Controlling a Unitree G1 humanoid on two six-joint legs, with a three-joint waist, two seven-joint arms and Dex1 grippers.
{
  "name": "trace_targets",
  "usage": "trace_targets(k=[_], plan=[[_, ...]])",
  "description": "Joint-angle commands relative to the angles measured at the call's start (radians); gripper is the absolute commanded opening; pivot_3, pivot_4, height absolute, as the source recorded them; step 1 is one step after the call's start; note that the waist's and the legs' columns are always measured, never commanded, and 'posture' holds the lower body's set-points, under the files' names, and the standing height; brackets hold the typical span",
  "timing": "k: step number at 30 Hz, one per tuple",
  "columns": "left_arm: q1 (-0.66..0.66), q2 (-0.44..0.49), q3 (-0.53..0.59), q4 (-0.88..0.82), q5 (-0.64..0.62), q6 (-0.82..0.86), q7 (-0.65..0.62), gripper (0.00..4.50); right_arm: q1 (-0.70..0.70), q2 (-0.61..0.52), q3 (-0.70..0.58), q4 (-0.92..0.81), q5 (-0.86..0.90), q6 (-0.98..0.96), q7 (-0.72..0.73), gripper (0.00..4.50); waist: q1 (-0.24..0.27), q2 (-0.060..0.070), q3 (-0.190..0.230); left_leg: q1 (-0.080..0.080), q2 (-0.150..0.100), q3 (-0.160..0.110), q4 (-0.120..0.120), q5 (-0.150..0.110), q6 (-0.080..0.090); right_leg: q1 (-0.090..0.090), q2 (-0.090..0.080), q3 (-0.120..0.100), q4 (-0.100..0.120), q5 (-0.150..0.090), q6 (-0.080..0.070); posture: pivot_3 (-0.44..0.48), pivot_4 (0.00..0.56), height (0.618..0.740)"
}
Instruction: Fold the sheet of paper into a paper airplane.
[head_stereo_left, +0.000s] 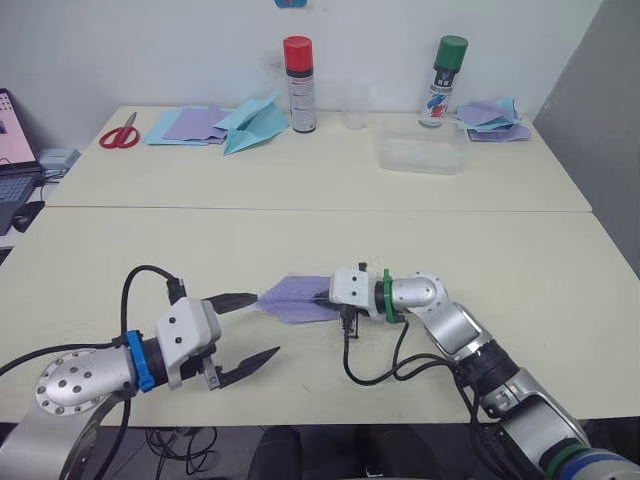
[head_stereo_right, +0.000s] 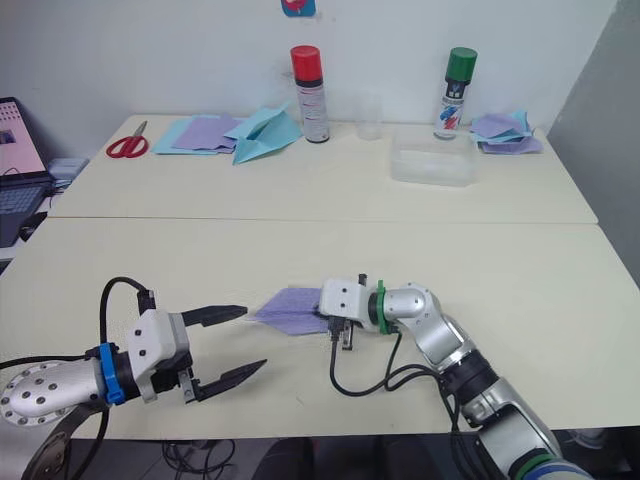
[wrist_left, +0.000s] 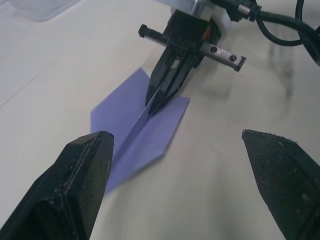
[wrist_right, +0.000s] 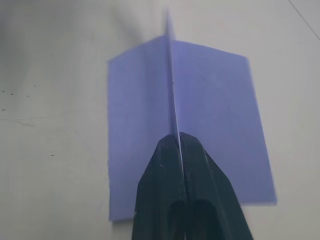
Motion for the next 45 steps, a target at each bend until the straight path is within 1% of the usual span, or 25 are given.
trace_targets(k=[1, 5, 9, 14, 16, 18, 20, 24, 27, 31, 33, 35, 38, 42, 45], plan=[[-0.014, -0.007, -0.002, -0.037, -0.012, 0.002, 0.02, 4.5, -0.018, -0.02, -0.015, -0.049, 0.006, 0.058, 0.014, 0.01, 0.0, 0.0, 0.0, 0.0, 0.0, 0.0, 0.0, 0.0, 0.0, 0.0, 0.0, 0.0, 0.0, 0.0, 0.0, 0.0, 0.15, 0.74], [-0.026, -0.016, 0.012, -0.077, -0.055, 0.044, 0.044, 4.5, 0.004, -0.065, -0.09, -0.159, 0.094, 0.198, 0.05, 0.01, 0.002, 0.0, 0.0, -0.001, 0.0, 0.0, 0.001, 0.0, 0.0, 0.0, 0.0, 0.0, 0.0, 0.0, 0.0, 0.0, 0.15, 0.74], [-0.076, -0.013, 0.059, -0.114, -0.16, 0.147, 0.098, 4.5, 0.053, -0.112, -0.281, -0.348, 0.224, 0.53, -0.006, 0.01, 0.005, 0.0, 0.0, -0.001, 0.0, -0.001, 0.002, 0.0, 0.0, 0.001, 0.0, 0.0, 0.0, 0.001, 0.001, 0.0, 0.15, 0.74], [-0.136, 0.013, 0.053, -0.106, -0.247, 0.248, 0.111, 4.5, 0.128, -0.185, -0.406, -0.504, 0.278, 0.752, -0.088, 0.01, 0.002, 0.0, 0.0, 0.0, -0.001, -0.001, 0.002, 0.0, 0.0, 0.002, 0.0, 0.0, 0.0, 0.001, 0.001, 0.0, 0.15, 0.74], [-0.17, 0.027, 0.048, -0.092, -0.28, 0.287, 0.11, 4.5, 0.134, -0.184, -0.448, -0.522, 0.293, 0.819, -0.139, 0.01, 0.0, 0.0, 0.0, 0.0, -0.001, -0.001, 0.002, 0.0, 0.0, 0.002, 0.0, -0.001, 0.0, 0.001, 0.001, 0.0, 0.15, 0.74], [-0.233, 0.063, 0.032, -0.052, -0.287, 0.309, 0.082, 4.5, 0.136, -0.189, -0.497, -0.517, 0.288, 0.864, -0.201, 0.01, -0.004, 0.0, 0.0, 0.001, -0.001, -0.001, 0.002, 0.0, 0.0, 0.002, 0.0, 0.001, 0.002, 0.001, 0.001, 0.0, 0.15, 0.74], [-0.314, 0.092, 0.012, -0.014, -0.308, 0.339, 0.061, 4.5, 0.14, -0.201, -0.542, -0.502, 0.286, 0.889, -0.25, 0.01, -0.002, 0.0, 0.0, 0.002, -0.001, -0.001, 0.002, 0.0, 0.0, 0.002, 0.001, 0.0, 0.003, 0.001, 0.001, 0.0, 0.15, 0.74], [-0.489, 0.141, -0.027, 0.042, -0.395, 0.413, -0.008, 4.5, 0.16, -0.214, -0.608, -0.496, 0.3, 0.957, -0.326, 0.01, 0.001, 0.0, 0.0, 0.001, -0.002, -0.001, 0.004, 0.0, 0.0, 0.002, 0.001, 0.0, 0.004, 0.001, 0.001, 0.0, 0.15, 0.74], [-0.653, 0.164, -0.061, 0.107, -0.443, 0.473, -0.041, 4.5, 0.175, -0.209, -0.631, -0.48, 0.304, 0.983, -0.373, 0.01, 0.0, 0.0, 0.0, 0.0, -0.002, 0.0, 0.004, 0.0, 0.0, 0.002, 0.001, 0.0, 0.003, 0.001, 0.002, 0.0, 0.15, 0.74], [-0.831, 0.17, -0.125, 0.189, -0.425, 0.505, -0.068, 4.5, 0.192, -0.178, -0.653, -0.453, 0.315, 1.031, -0.432, 0.01, -0.002, 0.0, 0.0, 0.0, -0.002, 0.0, 0.004, 0.0, 0.0, 0.002, 0.002, 0.001, 0.003, 0.001, 0.002, 0.0, 0.15, 0.74], [-0.866, 0.163, -0.148, 0.214, -0.406, 0.501, -0.073, 4.5, 0.205, -0.162, -0.654, -0.453, 0.321, 1.053, -0.453, 0.01, -0.004, 0.0, 0.0, 0.0, -0.002, 0.0, 0.004, 0.0, 0.0, 0.002, 0.002, 0.001, 0.003, 0.001, 0.002, 0.0, 0.15, 0.74], [-0.865, 0.159, -0.158, 0.225, -0.388, 0.491, -0.079, 4.5, 0.22, -0.15, -0.656, -0.46, 0.326, 1.06, -0.472, 0.01, -0.006, 0.0, 0.0, 0.0, -0.001, 0.0, 0.004, 0.0, 0.0, 0.002, 0.003, 0.002, 0.004, 0.001, 0.002, 0.0, 0.15, 0.74], [-0.836, 0.155, -0.169, 0.227, -0.353, 0.461, -0.084, 4.5, 0.239, -0.136, -0.665, -0.466, 0.339, 1.045, -0.493, 0.59, -0.004, 0.0, 0.0, 0.0, -0.001, -0.001, 0.004, 0.0, 0.0, 0.001, 0.003, 0.001, 0.004, 0.001, 0.002, 0.0, 0.15, 0.74], [-0.809, 0.154, -0.154, 0.215, -0.351, 0.461, -0.087, 4.5, 0.237, -0.138, -0.674, -0.503, 0.367, 0.994, -0.492, 1.95, -0.003, 0.0, 0.0, 0.0, -0.001, -0.001, 0.005, 0.0, 0.0, 0.001, 0.003, 0.001, 0.004, 0.001, 0.002, 0.0, 0.15, 0.74], [-0.796, 0.159, -0.14, 0.225, -0.339, 0.457, -0.088, 4.5, 0.21, -0.137, -0.692, -0.551, 0.418, 1.005, -0.476, 3.01, -0.003, 0.0, 0.0, 0.0, -0.002, 0.0, 0.005, 0.0, 0.0, 0.001, 0.003, 0.001, 0.005, 0.001, 0.002, 0.0, 0.15, 0.74]])
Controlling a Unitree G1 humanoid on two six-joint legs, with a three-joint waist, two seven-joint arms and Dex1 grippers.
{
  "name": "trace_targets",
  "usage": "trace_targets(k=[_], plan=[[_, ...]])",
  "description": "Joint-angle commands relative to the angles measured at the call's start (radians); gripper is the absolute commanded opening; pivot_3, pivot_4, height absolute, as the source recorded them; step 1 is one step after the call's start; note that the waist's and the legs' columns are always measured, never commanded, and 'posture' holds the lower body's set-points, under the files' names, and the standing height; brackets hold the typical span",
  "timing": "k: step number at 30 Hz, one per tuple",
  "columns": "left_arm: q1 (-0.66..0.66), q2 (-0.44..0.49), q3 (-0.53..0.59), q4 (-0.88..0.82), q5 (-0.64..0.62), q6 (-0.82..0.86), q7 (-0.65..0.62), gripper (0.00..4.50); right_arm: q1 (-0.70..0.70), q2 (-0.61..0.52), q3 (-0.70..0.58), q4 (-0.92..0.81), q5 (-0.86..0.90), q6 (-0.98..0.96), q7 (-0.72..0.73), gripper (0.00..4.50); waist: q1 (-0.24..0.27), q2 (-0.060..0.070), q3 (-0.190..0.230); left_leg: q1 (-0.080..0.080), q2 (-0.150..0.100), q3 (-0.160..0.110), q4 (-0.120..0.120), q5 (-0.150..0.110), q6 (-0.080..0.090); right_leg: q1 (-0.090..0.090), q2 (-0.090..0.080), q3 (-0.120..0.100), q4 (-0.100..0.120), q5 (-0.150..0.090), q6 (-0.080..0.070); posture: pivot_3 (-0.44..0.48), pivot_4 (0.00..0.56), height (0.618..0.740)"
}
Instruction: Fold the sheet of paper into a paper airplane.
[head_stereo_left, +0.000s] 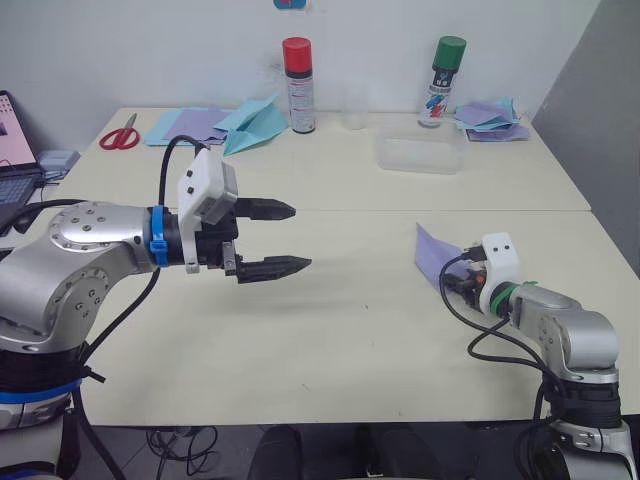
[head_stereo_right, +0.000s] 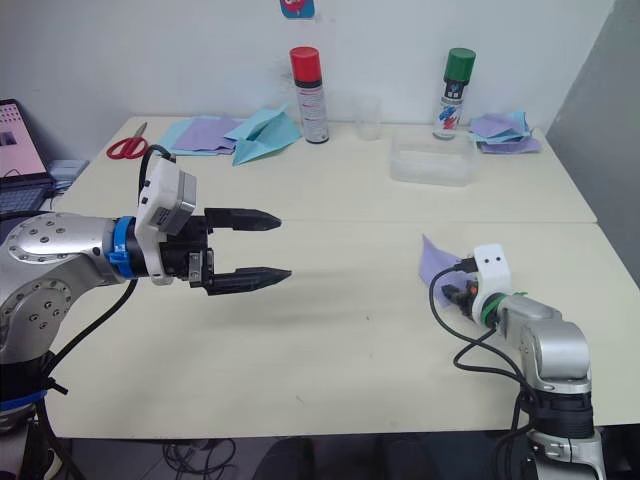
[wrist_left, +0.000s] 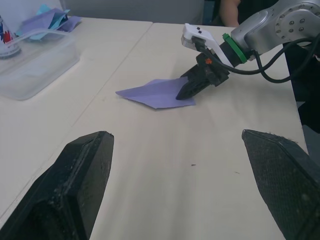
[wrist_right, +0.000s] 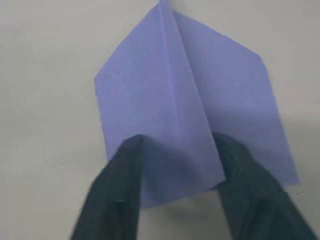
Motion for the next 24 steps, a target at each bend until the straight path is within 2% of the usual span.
trace_targets(k=[1, 4, 6, 10, 11, 12, 14, 16, 19, 24], plan=[[0.008, 0.01, 0.044, -0.006, 0.017, -0.029, -0.001, 4.5, -0.041, -0.007, -0.039, -0.095, 0.067, 0.001, 0.015, 3.42, 0.0, 0.0, 0.0, 0.0, 0.0, 0.0, 0.0, 0.0, 0.0, 0.0, 0.0, 0.0, 0.0, 0.0, 0.0, 0.0, 0.15, 0.74], [0.035, 0.019, 0.056, -0.003, 0.03, -0.041, -0.01, 4.5, -0.073, -0.03, -0.046, -0.131, 0.105, 0.02, 0.022, 4.48, 0.0, 0.0, 0.0, 0.0, 0.0, 0.0, 0.0, 0.0, 0.0, 0.0, 0.0, 0.0, 0.0, 0.0, 0.0, 0.0, 0.15, 0.74], [0.055, 0.03, 0.067, 0.005, 0.041, -0.051, -0.021, 4.5, -0.094, -0.059, -0.041, -0.143, 0.124, 0.029, 0.031, 4.48, 0.001, 0.0, 0.0, 0.0, 0.001, -0.001, 0.0, 0.0, 0.0, 0.0, 0.0, 0.0, 0.0, 0.0, 0.0, 0.0, 0.15, 0.74], [0.142, 0.094, 0.109, 0.034, 0.086, -0.1, -0.091, 4.5, -0.121, -0.23, -0.004, -0.143, 0.154, -0.034, 0.154, 4.48, 0.001, 0.001, 0.001, 0.0, 0.0, 0.0, 0.0, 0.0, 0.0, 0.0, 0.0, 0.0, -0.001, 0.0, 0.0, 0.0, 0.15, 0.74], [0.179, 0.119, 0.131, 0.061, 0.105, -0.123, -0.117, 4.5, -0.112, -0.3, 0.003, -0.143, 0.183, -0.073, 0.247, 4.48, 0.001, 0.001, 0.001, -0.001, 0.0, 0.001, 0.0, 0.0, 0.0, -0.001, 0.0, 0.0, -0.001, 0.0, 0.0, 0.0, 0.15, 0.74], [0.226, 0.148, 0.168, 0.101, 0.132, -0.158, -0.151, 4.5, -0.08, -0.409, 0.008, -0.141, 0.217, -0.176, 0.439, 4.48, 0.001, 0.002, 0.001, -0.001, 0.0, 0.001, 0.0, 0.0, 0.0, -0.001, 0.0, 0.0, -0.001, 0.0, 0.0, 0.0, 0.15, 0.74], [0.289, 0.183, 0.231, 0.165, 0.159, -0.204, -0.192, 4.5, -0.028, -0.573, 0.013, -0.098, 0.242, -0.375, 0.726, 4.48, 0.002, 0.005, 0.003, -0.001, 0.0, 0.001, -0.001, 0.0, 0.0, -0.001, 0.0, -0.001, -0.003, 0.0, 0.0, 0.0, 0.15, 0.74], [0.341, 0.197, 0.296, 0.22, 0.175, -0.236, -0.214, 4.5, -0.037, -0.682, 0.019, -0.002, 0.237, -0.476, 0.858, 4.48, 0.001, 0.005, 0.003, -0.001, 0.001, 0.0, -0.002, 0.0, 0.001, -0.001, 0.0, -0.002, -0.005, 0.0, 0.0, 0.0, 0.15, 0.74], [0.411, 0.201, 0.375, 0.263, 0.174, -0.243, -0.242, 4.5, -0.086, -0.763, 0.016, 0.09, 0.258, -0.48, 0.917, 4.48, -0.003, 0.005, 0.003, 0.0, 0.002, 0.001, -0.001, 0.0, 0.001, -0.001, 0.0, -0.001, -0.005, 0.0, 0.0, 0.0, 0.15, 0.74], [0.434, 0.198, 0.402, 0.239, 0.219, -0.239, -0.168, 4.5, -0.083, -0.783, -0.011, 0.122, 0.268, -0.483, 0.909, 4.48, 0.002, 0.005, 0.003, 0.0, 0.001, 0.001, -0.001, 0.0, 0.0, -0.001, -0.002, -0.001, -0.004, 0.0, 0.0, 0.0, 0.15, 0.74]])
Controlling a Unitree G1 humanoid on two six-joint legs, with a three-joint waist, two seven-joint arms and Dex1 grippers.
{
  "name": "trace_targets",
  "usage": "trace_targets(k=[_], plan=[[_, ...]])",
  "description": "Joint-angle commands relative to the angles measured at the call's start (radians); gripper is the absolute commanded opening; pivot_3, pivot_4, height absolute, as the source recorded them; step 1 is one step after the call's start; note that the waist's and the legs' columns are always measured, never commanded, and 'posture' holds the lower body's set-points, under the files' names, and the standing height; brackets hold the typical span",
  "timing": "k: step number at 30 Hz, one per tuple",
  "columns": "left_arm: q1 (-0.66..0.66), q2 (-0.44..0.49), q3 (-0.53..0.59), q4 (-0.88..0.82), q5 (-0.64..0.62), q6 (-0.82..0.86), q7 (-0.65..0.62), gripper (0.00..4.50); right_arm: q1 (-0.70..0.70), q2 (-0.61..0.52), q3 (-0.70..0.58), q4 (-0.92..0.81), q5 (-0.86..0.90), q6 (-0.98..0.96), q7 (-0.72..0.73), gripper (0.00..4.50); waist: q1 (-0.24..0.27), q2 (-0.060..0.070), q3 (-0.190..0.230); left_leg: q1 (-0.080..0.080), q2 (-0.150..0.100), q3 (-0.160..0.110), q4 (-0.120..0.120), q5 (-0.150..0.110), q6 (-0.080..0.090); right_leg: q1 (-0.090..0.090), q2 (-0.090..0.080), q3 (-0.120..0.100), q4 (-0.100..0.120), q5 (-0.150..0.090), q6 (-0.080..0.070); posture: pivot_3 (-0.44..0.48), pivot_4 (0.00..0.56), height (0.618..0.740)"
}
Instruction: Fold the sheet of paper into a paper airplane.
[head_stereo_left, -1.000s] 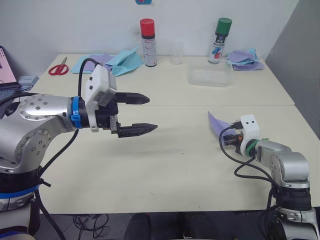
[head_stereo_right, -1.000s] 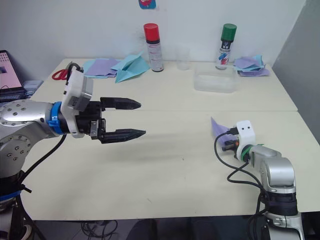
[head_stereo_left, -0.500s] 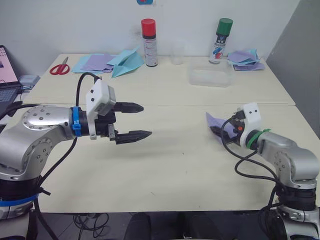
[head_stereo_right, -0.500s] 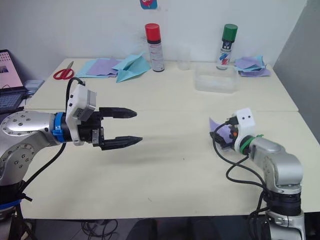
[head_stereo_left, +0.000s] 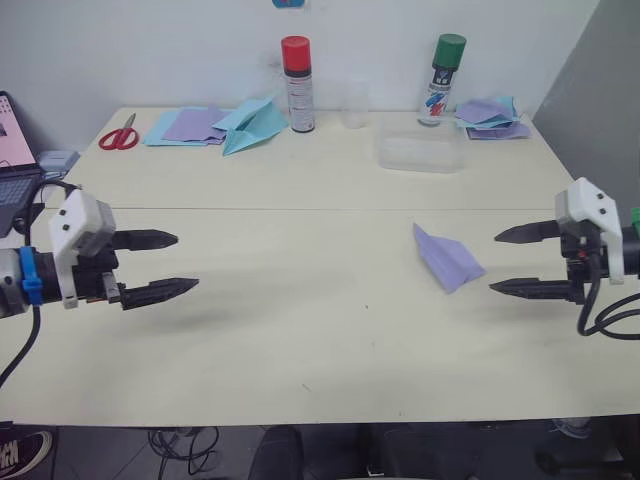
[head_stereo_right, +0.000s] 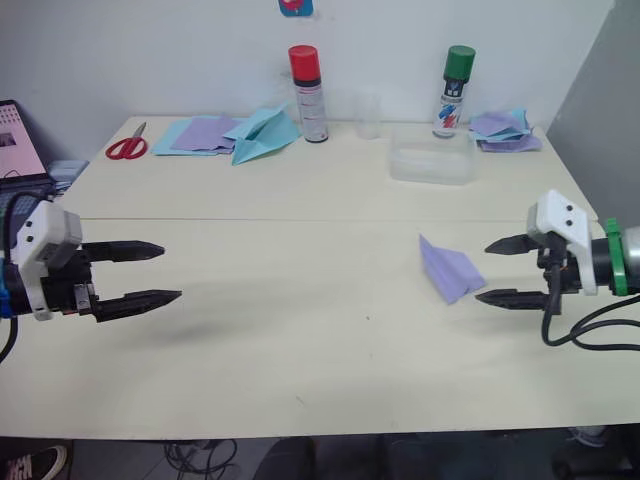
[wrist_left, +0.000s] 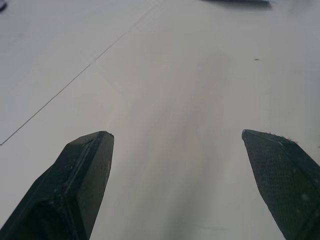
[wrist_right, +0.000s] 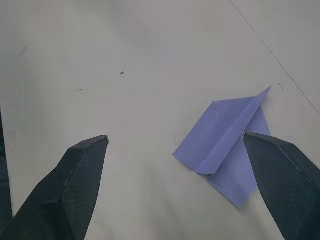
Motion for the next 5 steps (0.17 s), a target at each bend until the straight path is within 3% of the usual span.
trace_targets(k=[1, 5], plan=[[0.004, 0.01, 0.05, -0.035, 0.007, 0.003, 0.024, 4.5, -0.004, -0.011, -0.046, 0.002, 0.025, -0.01, -0.004, 4.48, 0.002, 0.0, 0.0, 0.0, 0.0, 0.0, 0.0, 0.0, 0.0, 0.0, 0.0, 0.0, 0.0, 0.0, 0.0, 0.0, 0.15, 0.74], [0.025, -0.005, 0.05, -0.055, 0.024, -0.017, 0.044, 4.5, -0.011, 0.002, -0.038, 0.021, 0.02, -0.026, -0.025, 4.48, 0.002, 0.0, 0.0, -0.001, 0.0, 0.001, 0.0, 0.0, 0.0, 0.0, -0.001, 0.001, 0.0, 0.0, 0.0, 0.0, 0.15, 0.74]])
